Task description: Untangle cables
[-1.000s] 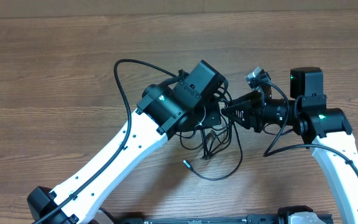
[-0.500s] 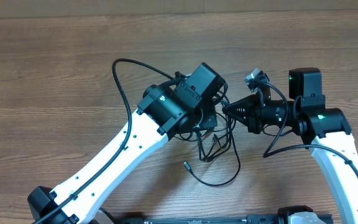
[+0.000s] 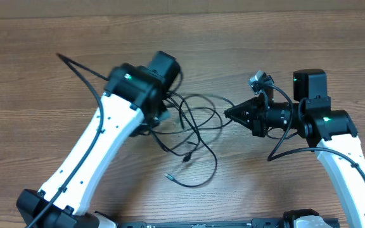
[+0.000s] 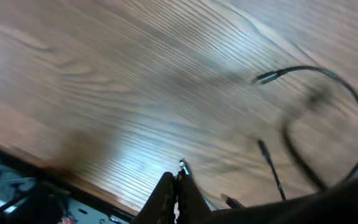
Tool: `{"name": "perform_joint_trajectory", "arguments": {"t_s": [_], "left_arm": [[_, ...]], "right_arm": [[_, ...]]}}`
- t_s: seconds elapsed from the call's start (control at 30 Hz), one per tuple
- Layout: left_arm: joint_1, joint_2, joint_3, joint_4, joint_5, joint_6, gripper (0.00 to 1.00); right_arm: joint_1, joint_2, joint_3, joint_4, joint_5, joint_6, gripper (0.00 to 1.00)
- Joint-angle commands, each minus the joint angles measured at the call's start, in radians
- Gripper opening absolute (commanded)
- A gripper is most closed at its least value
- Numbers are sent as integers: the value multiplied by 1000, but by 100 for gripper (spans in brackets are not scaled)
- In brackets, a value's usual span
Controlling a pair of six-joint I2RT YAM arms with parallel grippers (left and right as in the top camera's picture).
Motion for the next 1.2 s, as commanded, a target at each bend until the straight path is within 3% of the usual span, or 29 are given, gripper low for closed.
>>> {"name": "perform_joint_trajectory", "arguments": {"t_s": [0.0,0.17,0.23,0.33,0.53,0.67,0.77,0.87,1.0,1.17], "left_arm": [[53,0,14,-36,-62,-26,4],[106,0,14,-65,-66,-16,4],[106,0,14,-65,-67,-6,4],[106,0,14,-64,-80,5,4],[105,0,14,-45,-29,26,4],[77,0,14,80,205,259,4],[47,0,14,179,460,446,4],[0,0,14,253,685,637,4],[-43,0,14,257,736,701,4],[-53,0,14,294,829,723,4]], "right_arm": [[-8,-19,16,6,10,-1,4],[-8,-19,16,2,49,0,7],[-8,-19,16,-2,70,0,25],[-8,-19,16,-25,130,3,42],[-8,-19,16,-32,133,3,55],[-8,-19,16,-32,132,2,63],[-8,-19,16,-32,133,-26,78],[-8,-19,16,-34,133,-138,84],[-8,-16,16,-34,134,-185,93],[-8,19,16,-67,134,-184,95]]}}
